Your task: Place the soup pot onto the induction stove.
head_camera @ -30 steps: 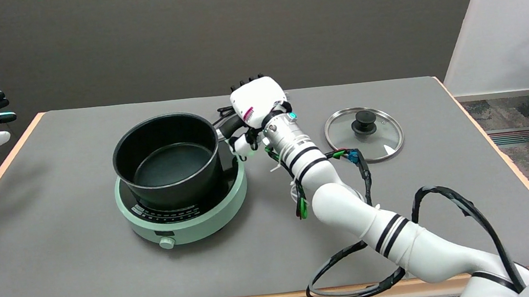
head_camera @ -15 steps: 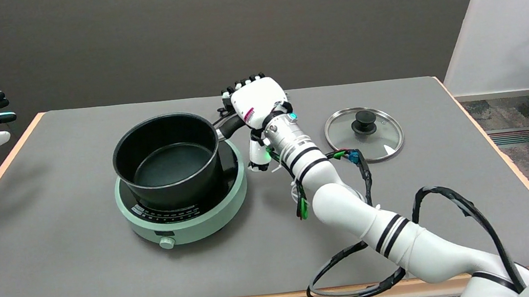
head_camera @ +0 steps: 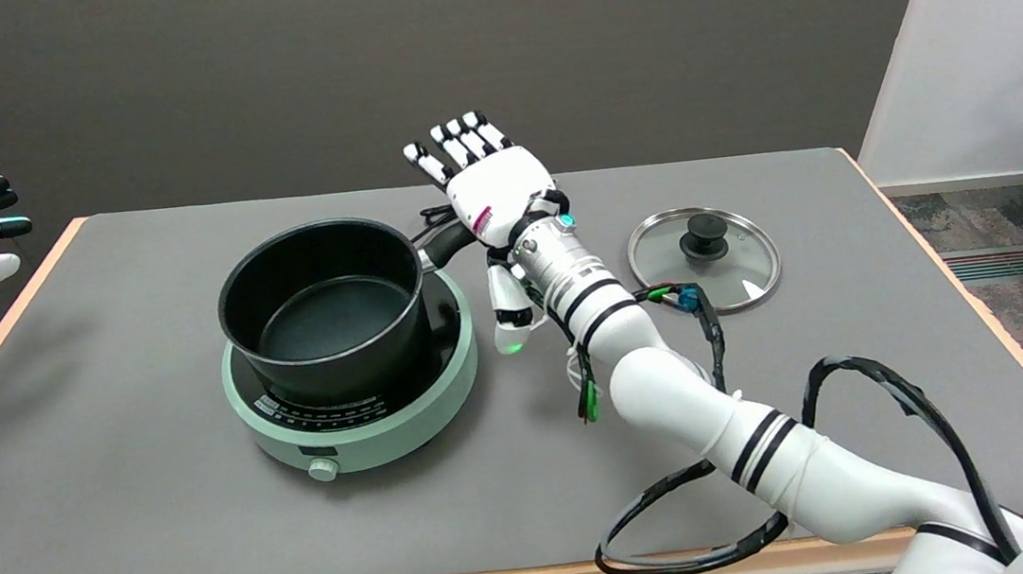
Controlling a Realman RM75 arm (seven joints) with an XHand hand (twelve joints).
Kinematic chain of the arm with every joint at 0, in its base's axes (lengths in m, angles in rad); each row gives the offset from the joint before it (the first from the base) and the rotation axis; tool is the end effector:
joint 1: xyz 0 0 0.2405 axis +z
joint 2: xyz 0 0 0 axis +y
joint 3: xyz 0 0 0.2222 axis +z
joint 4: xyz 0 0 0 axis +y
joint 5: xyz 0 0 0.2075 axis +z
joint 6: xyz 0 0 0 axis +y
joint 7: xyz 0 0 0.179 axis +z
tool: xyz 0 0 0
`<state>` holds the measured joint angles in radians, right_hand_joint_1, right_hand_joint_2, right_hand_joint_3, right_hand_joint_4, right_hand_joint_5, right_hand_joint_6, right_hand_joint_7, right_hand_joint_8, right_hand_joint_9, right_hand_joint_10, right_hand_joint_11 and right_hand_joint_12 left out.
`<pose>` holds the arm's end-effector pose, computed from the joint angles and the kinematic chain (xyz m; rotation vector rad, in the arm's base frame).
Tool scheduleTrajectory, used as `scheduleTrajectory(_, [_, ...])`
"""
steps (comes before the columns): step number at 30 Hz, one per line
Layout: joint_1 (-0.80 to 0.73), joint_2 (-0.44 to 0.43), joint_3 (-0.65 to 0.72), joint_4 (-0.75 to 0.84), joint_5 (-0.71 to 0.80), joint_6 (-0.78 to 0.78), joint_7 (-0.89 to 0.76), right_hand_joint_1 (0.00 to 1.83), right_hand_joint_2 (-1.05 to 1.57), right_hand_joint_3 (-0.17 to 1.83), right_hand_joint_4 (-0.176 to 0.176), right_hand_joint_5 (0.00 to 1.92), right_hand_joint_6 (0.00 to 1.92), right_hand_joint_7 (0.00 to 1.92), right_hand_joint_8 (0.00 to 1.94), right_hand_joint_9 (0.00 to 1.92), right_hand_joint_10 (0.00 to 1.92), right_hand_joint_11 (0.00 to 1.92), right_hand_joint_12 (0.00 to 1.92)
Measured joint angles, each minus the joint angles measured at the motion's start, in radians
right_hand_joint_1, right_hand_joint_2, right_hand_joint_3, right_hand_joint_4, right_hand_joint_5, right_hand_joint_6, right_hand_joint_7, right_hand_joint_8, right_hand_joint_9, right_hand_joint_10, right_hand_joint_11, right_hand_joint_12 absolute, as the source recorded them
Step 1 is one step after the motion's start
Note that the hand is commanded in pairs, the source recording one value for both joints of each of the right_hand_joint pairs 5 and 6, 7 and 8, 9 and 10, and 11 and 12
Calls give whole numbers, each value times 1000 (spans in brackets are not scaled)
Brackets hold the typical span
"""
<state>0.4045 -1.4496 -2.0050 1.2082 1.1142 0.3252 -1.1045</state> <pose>-0.1775 -0.4563 0.1759 1.6448 0.3371 -0.0298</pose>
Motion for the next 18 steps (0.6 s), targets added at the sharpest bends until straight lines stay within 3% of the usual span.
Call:
scheduleTrajectory(8, [-29,16,67,78,4,-99,-18,1096,-995,909,130,0,0,0,0,0,0,0,0])
scheduleTrajectory(18, [-64,58,184,214,21,-236,-28,1078,-931,899,164,0,0,0,0,0,0,0,0])
